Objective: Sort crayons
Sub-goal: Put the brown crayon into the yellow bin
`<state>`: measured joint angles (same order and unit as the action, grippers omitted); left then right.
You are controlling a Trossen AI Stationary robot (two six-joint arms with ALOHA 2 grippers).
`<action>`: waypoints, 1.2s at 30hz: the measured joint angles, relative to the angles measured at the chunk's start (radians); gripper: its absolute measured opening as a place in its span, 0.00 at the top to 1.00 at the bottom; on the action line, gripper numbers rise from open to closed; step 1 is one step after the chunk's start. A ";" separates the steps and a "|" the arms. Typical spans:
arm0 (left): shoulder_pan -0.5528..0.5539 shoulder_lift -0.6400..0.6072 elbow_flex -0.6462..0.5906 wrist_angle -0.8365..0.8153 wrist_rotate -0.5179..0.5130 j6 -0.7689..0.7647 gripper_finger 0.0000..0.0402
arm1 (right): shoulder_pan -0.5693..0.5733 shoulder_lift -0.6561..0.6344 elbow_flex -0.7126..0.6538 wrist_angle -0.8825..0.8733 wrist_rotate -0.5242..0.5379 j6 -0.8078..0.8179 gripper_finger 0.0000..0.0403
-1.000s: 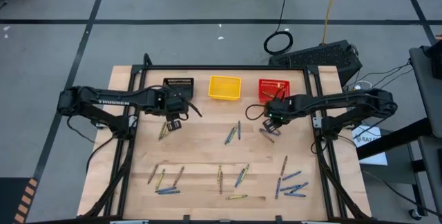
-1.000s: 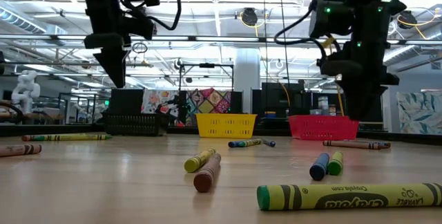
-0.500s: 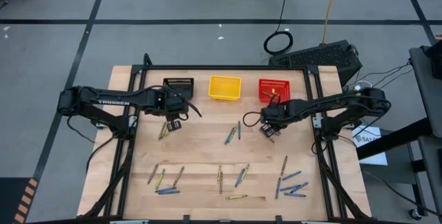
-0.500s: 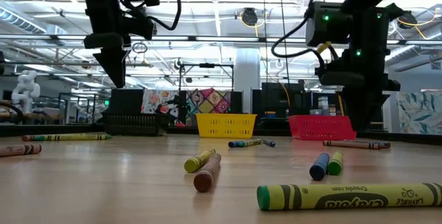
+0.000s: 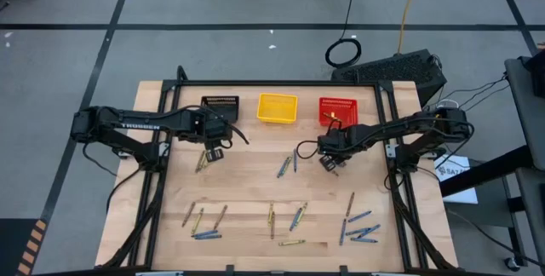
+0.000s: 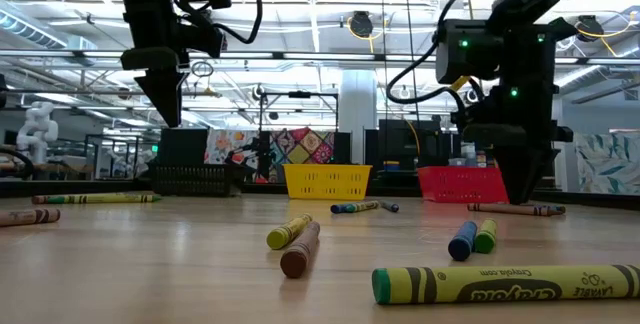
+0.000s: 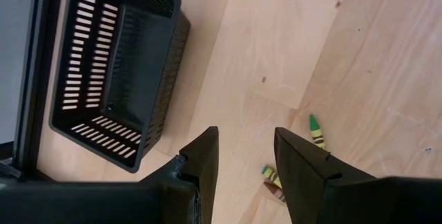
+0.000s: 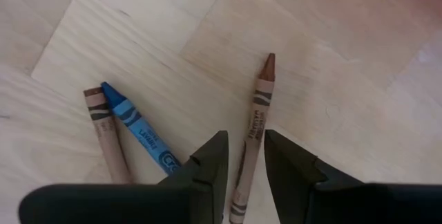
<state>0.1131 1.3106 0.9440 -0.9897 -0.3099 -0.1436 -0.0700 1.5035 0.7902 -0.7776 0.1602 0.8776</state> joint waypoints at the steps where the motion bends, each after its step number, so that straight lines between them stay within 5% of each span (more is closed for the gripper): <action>1: 0.000 0.000 0.000 0.000 0.001 0.000 0.67 | 0.000 0.000 0.000 0.000 -0.001 0.000 0.80; 12: 0.000 0.000 0.000 0.000 0.002 0.000 0.67 | 0.000 -0.004 -0.077 0.098 -0.021 0.033 0.80; 20: 0.000 0.000 0.000 0.000 0.002 -0.001 0.67 | 0.000 -0.003 -0.079 0.105 -0.006 0.018 0.98; 36: 0.000 0.000 0.000 0.000 0.003 -0.001 0.67 | -0.001 -0.099 -0.085 0.107 0.001 0.015 1.00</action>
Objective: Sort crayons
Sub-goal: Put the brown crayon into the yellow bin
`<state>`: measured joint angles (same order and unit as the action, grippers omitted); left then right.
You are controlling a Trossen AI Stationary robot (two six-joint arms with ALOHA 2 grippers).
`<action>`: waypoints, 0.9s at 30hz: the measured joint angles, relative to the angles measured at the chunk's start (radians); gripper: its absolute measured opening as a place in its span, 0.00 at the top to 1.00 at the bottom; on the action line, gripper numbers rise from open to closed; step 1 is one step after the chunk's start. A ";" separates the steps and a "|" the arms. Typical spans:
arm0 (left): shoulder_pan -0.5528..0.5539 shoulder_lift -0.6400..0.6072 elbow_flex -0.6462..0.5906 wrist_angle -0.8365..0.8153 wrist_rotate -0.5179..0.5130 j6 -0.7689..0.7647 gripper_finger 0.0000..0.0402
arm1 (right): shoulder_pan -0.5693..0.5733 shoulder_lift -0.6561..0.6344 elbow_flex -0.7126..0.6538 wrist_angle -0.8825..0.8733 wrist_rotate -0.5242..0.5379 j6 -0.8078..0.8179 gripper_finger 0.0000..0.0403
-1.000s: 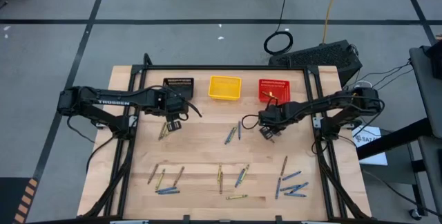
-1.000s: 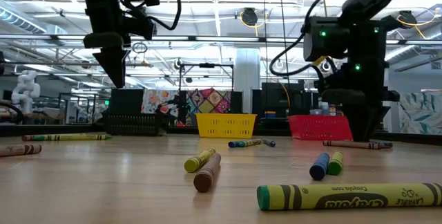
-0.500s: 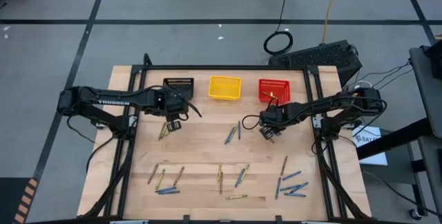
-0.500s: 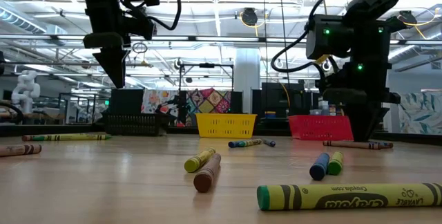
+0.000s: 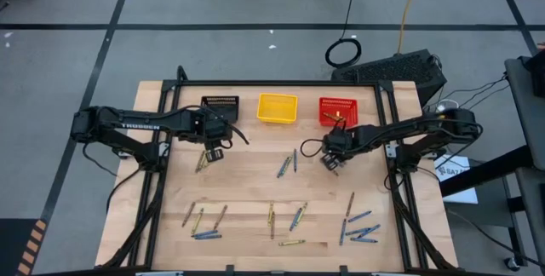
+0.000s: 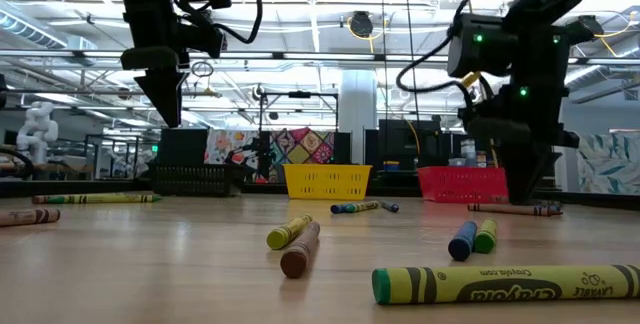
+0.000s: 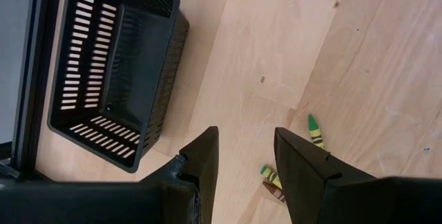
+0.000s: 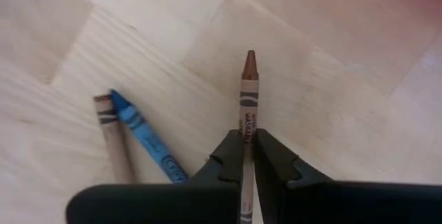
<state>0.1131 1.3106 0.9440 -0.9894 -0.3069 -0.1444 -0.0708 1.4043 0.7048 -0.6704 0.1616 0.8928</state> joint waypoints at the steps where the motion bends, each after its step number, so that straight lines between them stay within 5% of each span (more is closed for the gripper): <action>1: 0.000 0.000 0.000 0.000 0.000 0.000 0.67 | 0.000 -0.007 0.000 0.000 0.000 0.000 1.00; 8: 0.000 0.000 0.000 0.000 0.000 0.000 0.67 | -0.002 -0.067 0.000 0.052 0.002 -0.018 1.00; 27: 0.000 0.000 0.000 0.003 0.000 -0.002 0.67 | -0.185 -0.102 0.003 0.682 0.000 -0.338 1.00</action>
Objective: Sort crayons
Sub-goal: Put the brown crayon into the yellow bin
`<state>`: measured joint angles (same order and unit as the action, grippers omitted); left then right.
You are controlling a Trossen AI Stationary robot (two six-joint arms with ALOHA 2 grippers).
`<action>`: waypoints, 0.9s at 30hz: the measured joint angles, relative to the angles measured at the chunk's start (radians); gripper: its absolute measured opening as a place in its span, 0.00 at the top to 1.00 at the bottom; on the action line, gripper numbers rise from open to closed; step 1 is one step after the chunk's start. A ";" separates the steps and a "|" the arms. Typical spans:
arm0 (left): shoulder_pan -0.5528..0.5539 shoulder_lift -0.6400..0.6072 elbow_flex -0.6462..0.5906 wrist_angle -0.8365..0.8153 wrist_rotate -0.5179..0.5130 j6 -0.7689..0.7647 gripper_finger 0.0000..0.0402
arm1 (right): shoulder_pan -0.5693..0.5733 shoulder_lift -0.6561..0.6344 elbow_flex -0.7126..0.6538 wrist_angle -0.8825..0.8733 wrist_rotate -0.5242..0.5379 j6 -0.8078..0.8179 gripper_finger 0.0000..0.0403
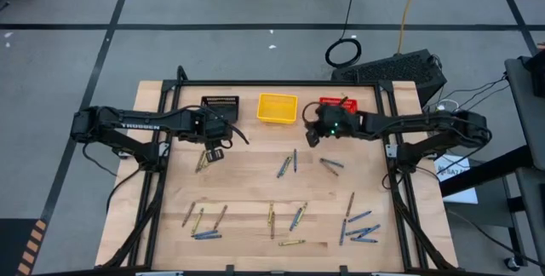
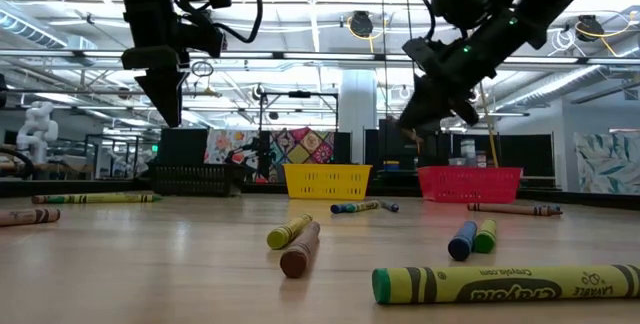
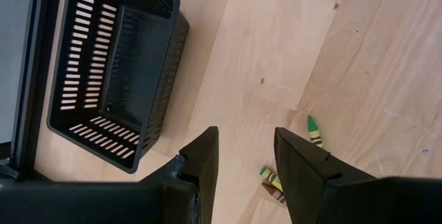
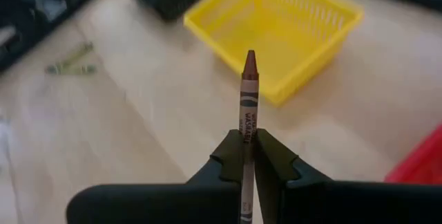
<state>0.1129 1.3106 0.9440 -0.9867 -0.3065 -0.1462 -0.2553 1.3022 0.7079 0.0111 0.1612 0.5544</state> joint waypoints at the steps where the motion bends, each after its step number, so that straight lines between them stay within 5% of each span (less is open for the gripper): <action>1: 0.000 0.000 0.000 0.000 0.000 0.003 0.67 | -0.011 0.000 0.000 0.023 0.000 -0.009 1.00; 20: 0.000 0.000 0.000 0.016 -0.015 -0.003 0.67 | -0.139 0.229 0.002 0.518 -0.035 -0.071 1.00; 27: 0.000 0.000 0.000 0.047 -0.038 -0.003 0.67 | -0.157 0.335 0.086 0.538 -0.061 -0.102 1.00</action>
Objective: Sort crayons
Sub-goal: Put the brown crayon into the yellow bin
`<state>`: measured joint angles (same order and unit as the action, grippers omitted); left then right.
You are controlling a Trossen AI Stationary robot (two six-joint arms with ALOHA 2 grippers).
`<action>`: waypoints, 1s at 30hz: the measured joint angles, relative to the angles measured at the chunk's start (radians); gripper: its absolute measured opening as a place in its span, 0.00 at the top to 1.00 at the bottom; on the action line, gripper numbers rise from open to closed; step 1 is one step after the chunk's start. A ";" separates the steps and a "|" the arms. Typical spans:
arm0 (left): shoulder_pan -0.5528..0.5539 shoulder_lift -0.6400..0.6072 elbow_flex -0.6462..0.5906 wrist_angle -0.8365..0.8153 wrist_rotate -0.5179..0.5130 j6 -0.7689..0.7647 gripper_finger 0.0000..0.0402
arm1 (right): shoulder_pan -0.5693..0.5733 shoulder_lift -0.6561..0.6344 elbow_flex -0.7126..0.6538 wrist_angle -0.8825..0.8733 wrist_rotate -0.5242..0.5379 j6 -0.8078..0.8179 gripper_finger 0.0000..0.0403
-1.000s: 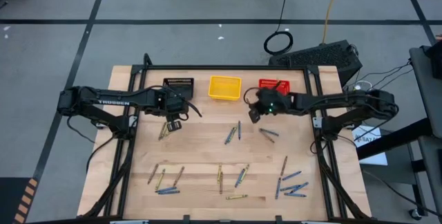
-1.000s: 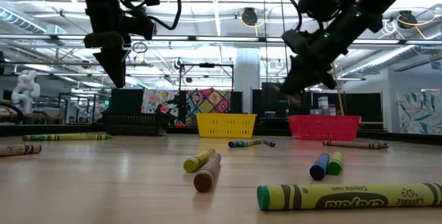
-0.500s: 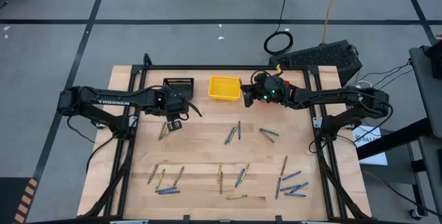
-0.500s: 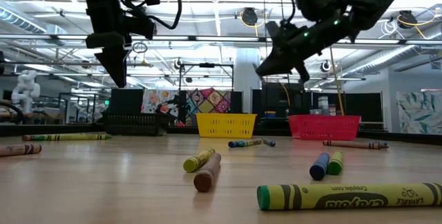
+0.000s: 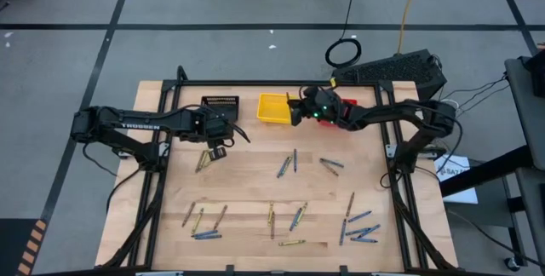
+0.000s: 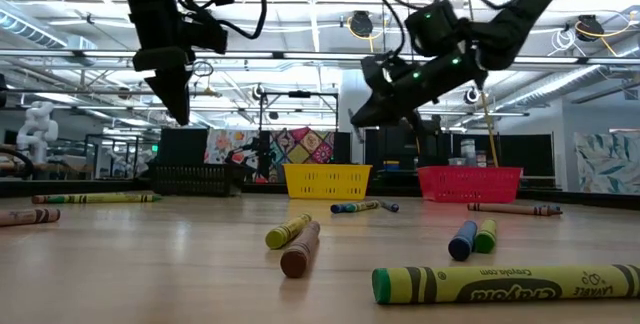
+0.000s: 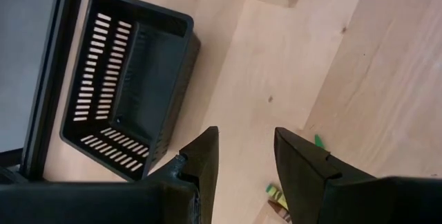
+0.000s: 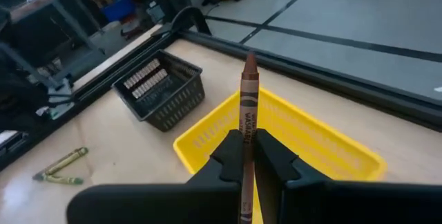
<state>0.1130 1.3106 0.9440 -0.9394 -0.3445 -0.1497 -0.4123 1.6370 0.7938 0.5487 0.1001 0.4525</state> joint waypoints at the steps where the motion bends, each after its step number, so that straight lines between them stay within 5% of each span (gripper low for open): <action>1: 0.000 0.000 0.000 0.000 0.000 0.000 0.67 | -0.001 0.020 0.017 -0.003 -0.005 -0.007 1.00; 18: 0.000 0.000 0.000 -0.011 0.002 -0.001 0.67 | -0.040 0.137 0.148 -0.198 -0.003 -0.083 0.99; 23: 0.000 0.000 0.000 -0.011 0.002 -0.001 0.67 | -0.048 0.137 0.148 -0.206 -0.104 -0.099 0.97; 30: 0.000 0.000 0.000 -0.011 0.003 -0.002 0.67 | -0.046 0.137 0.148 -0.210 -0.103 -0.103 0.94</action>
<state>0.1127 1.3109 0.9440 -0.9507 -0.3420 -0.1513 -0.4587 1.7741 0.9421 0.3389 -0.0032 0.3500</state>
